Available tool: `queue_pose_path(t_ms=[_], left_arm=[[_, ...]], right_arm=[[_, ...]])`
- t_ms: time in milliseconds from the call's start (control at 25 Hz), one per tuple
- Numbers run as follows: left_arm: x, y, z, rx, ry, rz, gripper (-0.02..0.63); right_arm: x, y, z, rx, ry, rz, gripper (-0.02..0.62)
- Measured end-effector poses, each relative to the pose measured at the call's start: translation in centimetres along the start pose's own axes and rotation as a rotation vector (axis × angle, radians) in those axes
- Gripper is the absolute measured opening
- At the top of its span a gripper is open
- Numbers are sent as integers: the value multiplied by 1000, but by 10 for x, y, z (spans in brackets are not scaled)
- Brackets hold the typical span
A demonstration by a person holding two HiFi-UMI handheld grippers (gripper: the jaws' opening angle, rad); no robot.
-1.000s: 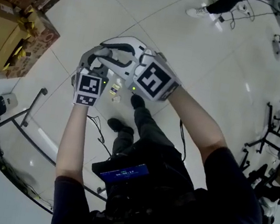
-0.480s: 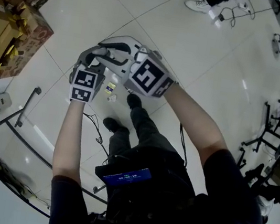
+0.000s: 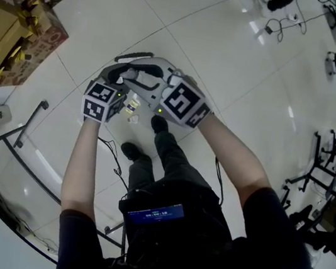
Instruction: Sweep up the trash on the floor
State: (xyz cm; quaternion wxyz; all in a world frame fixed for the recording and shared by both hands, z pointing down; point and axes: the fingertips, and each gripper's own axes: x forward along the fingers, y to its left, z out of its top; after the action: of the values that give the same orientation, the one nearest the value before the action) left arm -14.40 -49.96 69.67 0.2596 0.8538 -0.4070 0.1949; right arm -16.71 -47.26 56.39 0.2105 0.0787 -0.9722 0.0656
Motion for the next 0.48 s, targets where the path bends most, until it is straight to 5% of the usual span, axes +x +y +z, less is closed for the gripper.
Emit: queue_pose_path(t_ms=[480], left_arm=[[1,-24,-19,-107,-10,-7,106]], right_arm=[[-22,20,-24,189,-3,-60,144]])
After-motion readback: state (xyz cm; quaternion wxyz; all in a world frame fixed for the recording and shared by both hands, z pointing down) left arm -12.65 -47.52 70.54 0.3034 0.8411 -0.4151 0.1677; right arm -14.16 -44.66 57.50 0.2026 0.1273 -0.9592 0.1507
